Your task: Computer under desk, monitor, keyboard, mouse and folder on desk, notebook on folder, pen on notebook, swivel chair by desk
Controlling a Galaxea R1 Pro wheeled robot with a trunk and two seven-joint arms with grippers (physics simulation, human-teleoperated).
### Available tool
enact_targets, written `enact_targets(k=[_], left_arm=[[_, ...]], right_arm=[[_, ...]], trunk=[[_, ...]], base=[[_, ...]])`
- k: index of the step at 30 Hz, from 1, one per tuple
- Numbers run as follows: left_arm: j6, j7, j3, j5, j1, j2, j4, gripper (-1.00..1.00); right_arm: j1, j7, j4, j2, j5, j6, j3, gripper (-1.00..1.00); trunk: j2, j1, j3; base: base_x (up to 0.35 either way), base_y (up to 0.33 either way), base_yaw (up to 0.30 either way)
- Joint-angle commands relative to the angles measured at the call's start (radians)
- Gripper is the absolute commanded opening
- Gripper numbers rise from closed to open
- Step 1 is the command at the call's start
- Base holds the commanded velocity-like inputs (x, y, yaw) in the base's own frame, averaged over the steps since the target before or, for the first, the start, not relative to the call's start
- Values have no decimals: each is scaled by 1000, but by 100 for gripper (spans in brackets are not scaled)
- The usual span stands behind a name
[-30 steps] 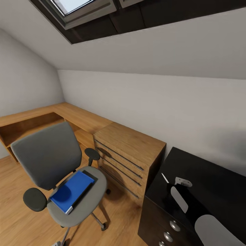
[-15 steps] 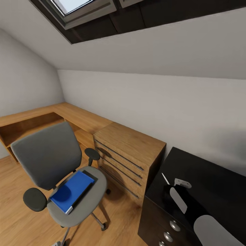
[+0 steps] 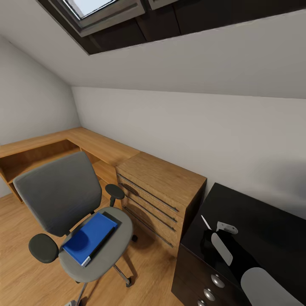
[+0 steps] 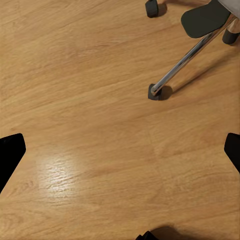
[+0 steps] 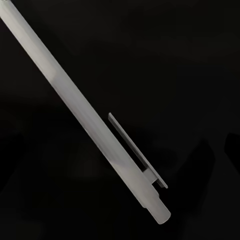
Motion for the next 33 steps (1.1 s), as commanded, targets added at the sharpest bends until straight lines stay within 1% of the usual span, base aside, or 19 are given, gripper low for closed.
enact_targets(k=[1, 13, 17, 18, 21, 31, 33], left_arm=[[-5, 5, -9, 10, -1, 1, -2, 100], [-5, 1, -9, 12, -1, 1, -2, 100], [-5, 1, -10, 12, -1, 1, -2, 100], [-5, 1, -10, 13, -1, 1, -2, 100], [-4, 1, -10, 14, -1, 1, -2, 100], [-3, 1, -9, 15, -1, 1, -1, 100], [-3, 1, -9, 15, -1, 1, -1, 100]], right_arm=[[-1, -9, -2, -1, -8, 3, 7, 100], [-1, -8, -11, -2, -9, -2, 6, 100], [-1, -9, -27, -2, -9, -3, 5, 100], [-1, -11, -62, -3, -9, -2, 4, 100], [0, -12, -99, -4, -9, 0, 3, 100], [2, -16, -182, -4, -12, 4, 1, 100], [4, -17, -215, -4, -12, 4, 1, 100]], trunk=[[-1, 0, -1], [-1, 0, -1], [-1, 0, -1], [-1, 0, -1], [-1, 0, -1], [-1, 0, -1], [-1, 0, -1]], base=[[0, 0, 0], [0, 0, 0], [0, 0, 0], [0, 0, 0], [0, 0, 0], [0, 0, 0], [0, 0, 0]])
